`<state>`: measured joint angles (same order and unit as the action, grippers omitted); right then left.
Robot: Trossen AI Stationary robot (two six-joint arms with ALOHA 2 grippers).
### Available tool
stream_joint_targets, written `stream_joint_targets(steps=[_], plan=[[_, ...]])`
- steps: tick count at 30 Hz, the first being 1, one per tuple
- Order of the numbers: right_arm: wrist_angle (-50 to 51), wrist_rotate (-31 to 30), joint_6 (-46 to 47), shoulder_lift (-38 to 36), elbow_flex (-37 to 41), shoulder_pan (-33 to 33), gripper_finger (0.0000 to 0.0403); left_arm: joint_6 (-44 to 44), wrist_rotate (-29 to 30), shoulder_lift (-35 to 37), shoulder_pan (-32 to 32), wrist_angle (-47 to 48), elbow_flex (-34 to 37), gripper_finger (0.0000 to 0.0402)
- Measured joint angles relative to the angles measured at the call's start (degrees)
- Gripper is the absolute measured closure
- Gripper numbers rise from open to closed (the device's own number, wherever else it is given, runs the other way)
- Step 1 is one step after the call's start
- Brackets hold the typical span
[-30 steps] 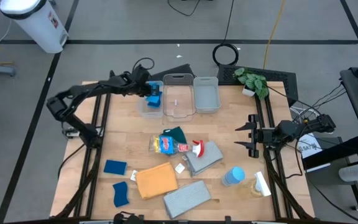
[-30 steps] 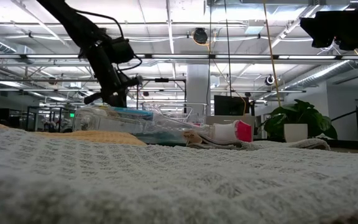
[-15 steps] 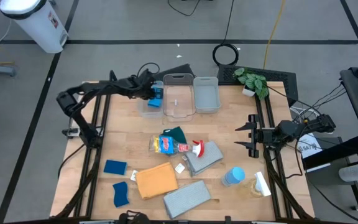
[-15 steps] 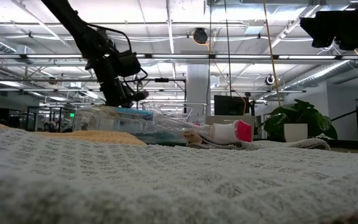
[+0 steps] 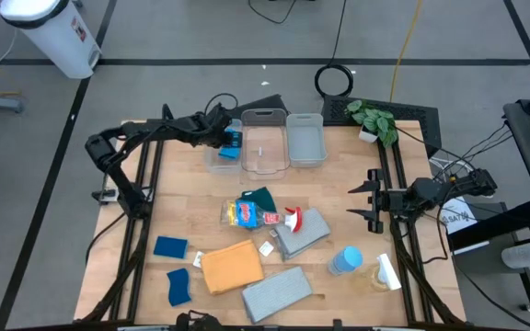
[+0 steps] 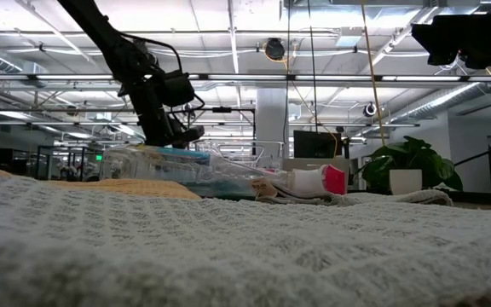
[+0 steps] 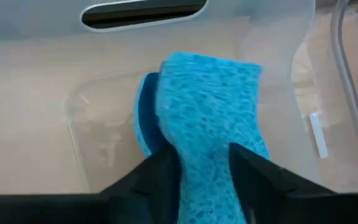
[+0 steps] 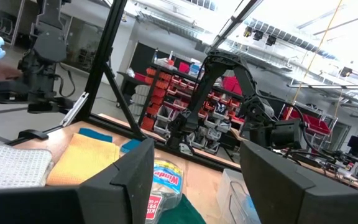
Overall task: Pick & Place Kitchen Items
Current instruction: Put the blue sponge into the white transparent bin
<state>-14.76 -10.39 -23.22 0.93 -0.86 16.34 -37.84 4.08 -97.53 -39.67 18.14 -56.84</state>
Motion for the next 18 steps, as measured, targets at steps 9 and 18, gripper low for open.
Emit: stream_joint_targets(steps=[9, 18], plan=[[0.01, 0.0, -0.02, 0.0, -0.01, 0.0, 0.0197, 5.18, -10.05, 8.03, -3.47, 0.62, 0.0, 0.0159], [0.0, 0.0, 0.0, 0.0, -0.01, -0.01, 0.0198, 12.11, -17.79, 26.53, -2.2, 8.87, -0.02, 0.0151]])
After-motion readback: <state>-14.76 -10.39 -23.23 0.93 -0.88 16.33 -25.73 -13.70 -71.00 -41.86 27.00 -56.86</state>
